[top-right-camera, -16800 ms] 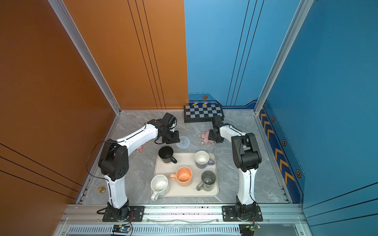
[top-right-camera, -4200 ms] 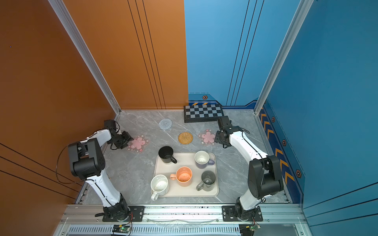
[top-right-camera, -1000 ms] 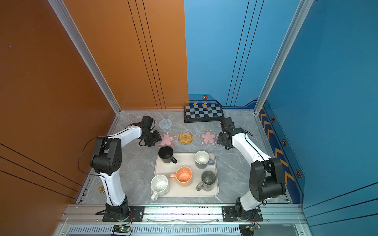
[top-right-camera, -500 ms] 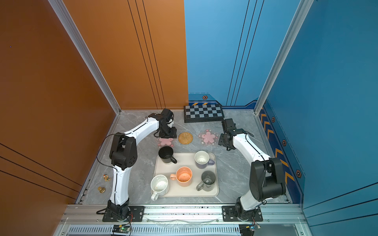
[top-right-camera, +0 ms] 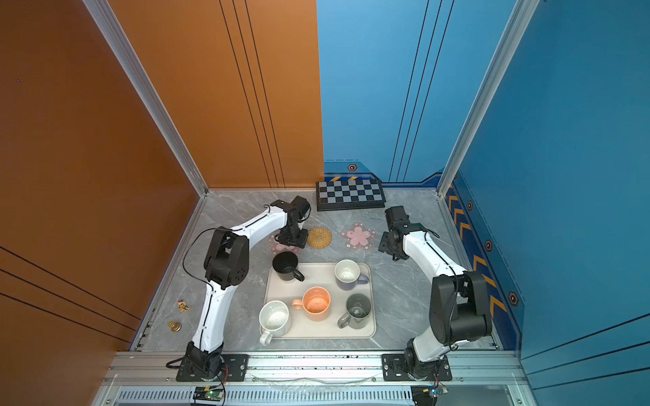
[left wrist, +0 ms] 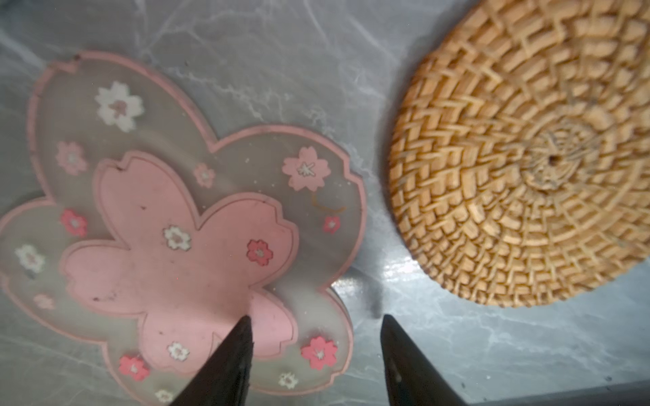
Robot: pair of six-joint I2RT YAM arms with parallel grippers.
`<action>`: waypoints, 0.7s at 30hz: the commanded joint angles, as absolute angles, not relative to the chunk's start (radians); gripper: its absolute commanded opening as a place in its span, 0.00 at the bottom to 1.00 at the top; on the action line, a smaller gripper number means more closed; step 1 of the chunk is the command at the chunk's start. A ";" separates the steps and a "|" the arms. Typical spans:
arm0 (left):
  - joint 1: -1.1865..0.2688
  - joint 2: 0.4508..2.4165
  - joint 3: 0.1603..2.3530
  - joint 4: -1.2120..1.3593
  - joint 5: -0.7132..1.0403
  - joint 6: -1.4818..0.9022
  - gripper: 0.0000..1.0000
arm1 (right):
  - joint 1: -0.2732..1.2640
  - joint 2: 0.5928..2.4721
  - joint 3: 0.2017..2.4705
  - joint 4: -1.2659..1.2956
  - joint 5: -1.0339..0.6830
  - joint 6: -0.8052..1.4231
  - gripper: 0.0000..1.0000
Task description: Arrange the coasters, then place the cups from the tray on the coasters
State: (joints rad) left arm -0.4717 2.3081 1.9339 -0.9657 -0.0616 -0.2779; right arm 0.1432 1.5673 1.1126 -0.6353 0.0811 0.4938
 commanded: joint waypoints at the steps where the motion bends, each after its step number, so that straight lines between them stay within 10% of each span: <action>1: -0.476 2.331 1.970 -0.999 -0.135 -0.283 0.60 | 0.132 1.582 1.091 -0.620 0.069 0.477 0.59; 21: -0.463 2.341 1.978 -0.996 -0.190 -0.311 0.60 | 0.113 1.578 1.071 -0.611 0.048 0.483 0.58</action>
State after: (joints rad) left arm -0.4648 2.3215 1.9491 -0.9668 -0.1543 -0.3107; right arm 0.1211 1.5681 1.0805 -0.6167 0.0566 0.4938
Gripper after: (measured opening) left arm 0.599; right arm 0.584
